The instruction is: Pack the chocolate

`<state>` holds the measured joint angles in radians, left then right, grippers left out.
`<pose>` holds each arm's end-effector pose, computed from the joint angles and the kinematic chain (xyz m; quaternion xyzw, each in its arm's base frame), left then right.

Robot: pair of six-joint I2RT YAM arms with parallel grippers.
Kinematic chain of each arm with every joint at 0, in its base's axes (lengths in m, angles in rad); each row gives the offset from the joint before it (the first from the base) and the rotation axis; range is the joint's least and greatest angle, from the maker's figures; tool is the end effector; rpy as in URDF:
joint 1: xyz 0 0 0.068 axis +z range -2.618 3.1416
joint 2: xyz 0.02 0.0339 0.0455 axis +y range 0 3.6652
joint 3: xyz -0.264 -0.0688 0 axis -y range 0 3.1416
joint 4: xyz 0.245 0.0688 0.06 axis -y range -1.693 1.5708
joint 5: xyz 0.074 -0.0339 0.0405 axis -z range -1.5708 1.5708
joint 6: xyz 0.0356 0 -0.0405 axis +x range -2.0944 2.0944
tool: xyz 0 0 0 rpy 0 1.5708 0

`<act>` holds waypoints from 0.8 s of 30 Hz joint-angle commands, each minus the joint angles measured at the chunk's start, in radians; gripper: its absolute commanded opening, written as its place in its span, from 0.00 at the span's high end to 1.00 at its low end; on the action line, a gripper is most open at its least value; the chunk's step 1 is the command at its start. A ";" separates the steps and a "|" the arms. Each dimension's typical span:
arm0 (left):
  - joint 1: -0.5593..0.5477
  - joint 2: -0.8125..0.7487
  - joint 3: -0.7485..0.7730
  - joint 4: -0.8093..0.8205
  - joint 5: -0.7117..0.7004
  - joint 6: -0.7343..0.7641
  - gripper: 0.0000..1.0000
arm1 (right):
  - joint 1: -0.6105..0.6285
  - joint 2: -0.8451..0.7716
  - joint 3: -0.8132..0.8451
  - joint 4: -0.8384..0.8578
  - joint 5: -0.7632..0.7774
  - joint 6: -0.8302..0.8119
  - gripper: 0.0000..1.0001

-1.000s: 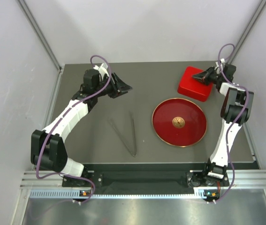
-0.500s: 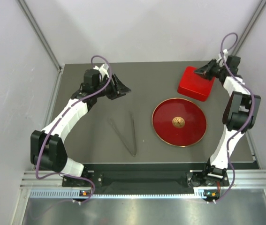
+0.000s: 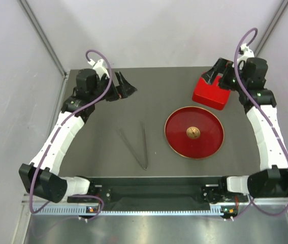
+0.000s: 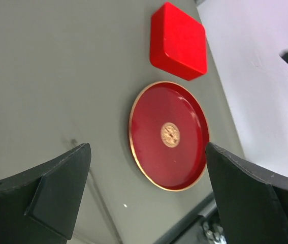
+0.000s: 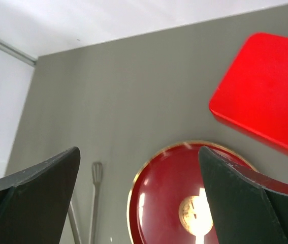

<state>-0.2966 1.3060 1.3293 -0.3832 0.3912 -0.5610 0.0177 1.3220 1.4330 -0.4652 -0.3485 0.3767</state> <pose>0.2777 -0.0991 0.3963 0.0033 0.8141 -0.3775 0.4413 0.2924 0.0173 0.4189 0.0468 0.8129 0.2498 0.5240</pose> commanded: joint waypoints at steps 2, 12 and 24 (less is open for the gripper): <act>-0.004 -0.068 0.002 -0.019 -0.074 0.076 0.01 | 0.048 -0.148 -0.113 -0.081 0.166 -0.047 0.00; -0.004 -0.188 -0.157 0.087 -0.104 0.072 0.01 | 0.094 -0.398 -0.399 -0.009 0.194 -0.018 0.00; -0.004 -0.248 -0.183 0.087 -0.114 0.064 0.02 | 0.094 -0.432 -0.378 -0.066 0.212 -0.039 0.00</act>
<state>-0.2966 1.1004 1.1515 -0.3584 0.2932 -0.5056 0.1013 0.9131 1.0145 -0.5407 -0.1501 0.3504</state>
